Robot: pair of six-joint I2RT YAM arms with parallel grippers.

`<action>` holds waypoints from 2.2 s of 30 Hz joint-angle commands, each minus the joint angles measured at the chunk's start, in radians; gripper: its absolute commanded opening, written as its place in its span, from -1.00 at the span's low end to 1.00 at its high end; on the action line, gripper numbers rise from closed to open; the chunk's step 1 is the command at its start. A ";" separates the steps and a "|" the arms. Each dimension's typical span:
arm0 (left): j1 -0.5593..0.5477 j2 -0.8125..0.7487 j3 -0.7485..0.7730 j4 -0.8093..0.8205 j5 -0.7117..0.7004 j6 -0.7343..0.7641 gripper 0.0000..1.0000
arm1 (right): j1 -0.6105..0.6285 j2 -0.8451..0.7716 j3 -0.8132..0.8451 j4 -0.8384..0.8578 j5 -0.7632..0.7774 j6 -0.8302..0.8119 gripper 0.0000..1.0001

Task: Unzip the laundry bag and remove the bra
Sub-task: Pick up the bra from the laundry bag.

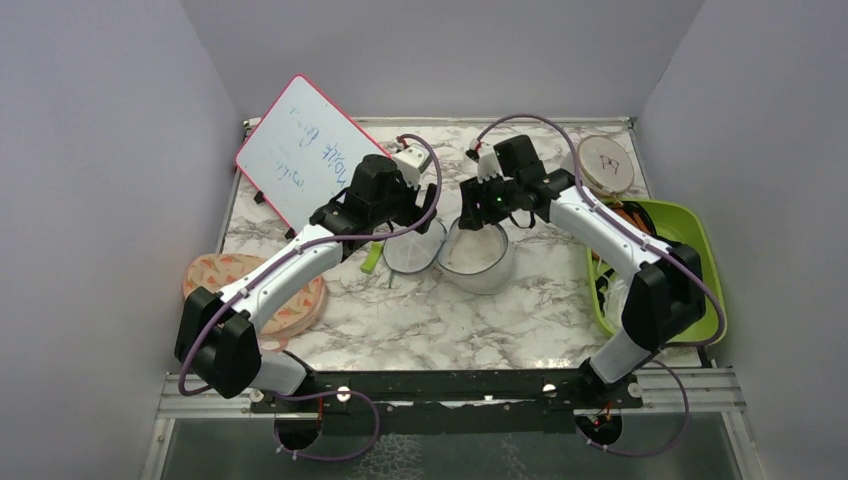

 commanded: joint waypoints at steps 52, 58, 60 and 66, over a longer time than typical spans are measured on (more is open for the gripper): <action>0.000 -0.033 -0.024 0.039 -0.061 0.027 0.56 | 0.093 0.158 0.082 -0.043 0.204 -0.078 -0.99; -0.001 -0.030 -0.025 0.039 -0.058 0.024 0.56 | 0.093 0.081 0.043 -0.065 0.139 -0.058 -0.99; -0.001 -0.027 -0.025 0.039 -0.055 0.022 0.56 | 0.093 0.064 0.045 -0.078 0.131 -0.052 -0.99; 0.000 -0.021 -0.025 0.039 -0.052 0.022 0.56 | 0.093 0.013 0.079 -0.119 0.069 -0.045 -0.99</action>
